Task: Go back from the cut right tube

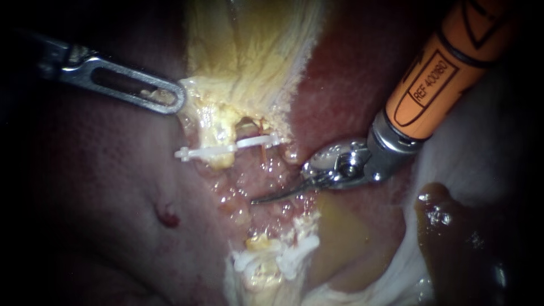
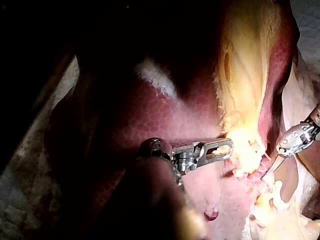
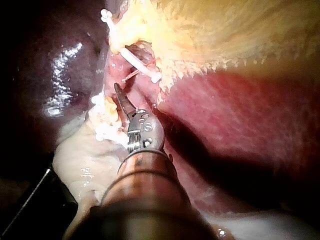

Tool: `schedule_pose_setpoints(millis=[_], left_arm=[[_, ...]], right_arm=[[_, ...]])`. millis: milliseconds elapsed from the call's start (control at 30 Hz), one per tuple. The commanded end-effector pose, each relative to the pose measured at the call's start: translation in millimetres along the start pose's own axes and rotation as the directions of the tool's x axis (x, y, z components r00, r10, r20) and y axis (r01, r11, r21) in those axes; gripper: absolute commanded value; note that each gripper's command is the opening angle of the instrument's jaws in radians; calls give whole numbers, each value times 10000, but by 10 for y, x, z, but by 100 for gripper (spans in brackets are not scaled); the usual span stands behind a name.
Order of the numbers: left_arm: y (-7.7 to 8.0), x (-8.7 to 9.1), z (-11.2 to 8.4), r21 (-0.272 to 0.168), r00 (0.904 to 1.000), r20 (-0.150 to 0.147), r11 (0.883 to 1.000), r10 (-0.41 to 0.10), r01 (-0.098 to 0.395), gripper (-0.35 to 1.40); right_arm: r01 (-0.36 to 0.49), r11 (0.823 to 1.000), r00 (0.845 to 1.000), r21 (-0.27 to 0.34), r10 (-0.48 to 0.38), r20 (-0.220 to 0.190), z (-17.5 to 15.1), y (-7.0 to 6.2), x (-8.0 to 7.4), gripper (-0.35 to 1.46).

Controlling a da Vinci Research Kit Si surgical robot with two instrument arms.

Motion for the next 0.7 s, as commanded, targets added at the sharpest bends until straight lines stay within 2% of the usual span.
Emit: schedule_pose_setpoints(millis=[33, 267, 300, 333, 400, 433, 533, 700], left_arm=[[0, 0, 0, -6, 10000, 5, 10000, -4, 4, -35], [1, 0, 0, -7, 10000, 5, 10000, -3, 3, -35], [1, 0, 0, -6, 10000, 5, 10000, -3, 3, -35], [1, 0, 0, -6, 10000, 5, 10000, -3, 3, -35], [1, 0, 0, -6, 10000, 5, 10000, -1, 1, -35], [1, 0, 0, -6, 10000, 5, 10000, -1, 1, -35], [3, 1, 0, -6, 10000, 5, 10000, 5, -5, -35], [5, 1, 0, -6, 10000, 4, 10000, 6, -6, -35]], right_arm=[[4, 10000, 10000, 3, -4, -2, 0, 0, 0, -35], [22, 10000, 10000, -39, -22, -19, 0, 0, -2, -35], [21, 10000, 10000, -40, -22, -19, 0, 0, -2, 7], [18, 9999, 10000, -119, -19, -66, 0, 0, -1, 41], [75, 9995, 9998, -301, -80, -167, 0, 0, -1, 89], [68, 9990, 9997, -433, -79, -244, 0, 0, 0, 106], [53, 9990, 9997, -447, -63, -226, -1, -2, 1, 125], [284, 9981, 9989, -538, -303, -360, 0, -5, 3, 138]])
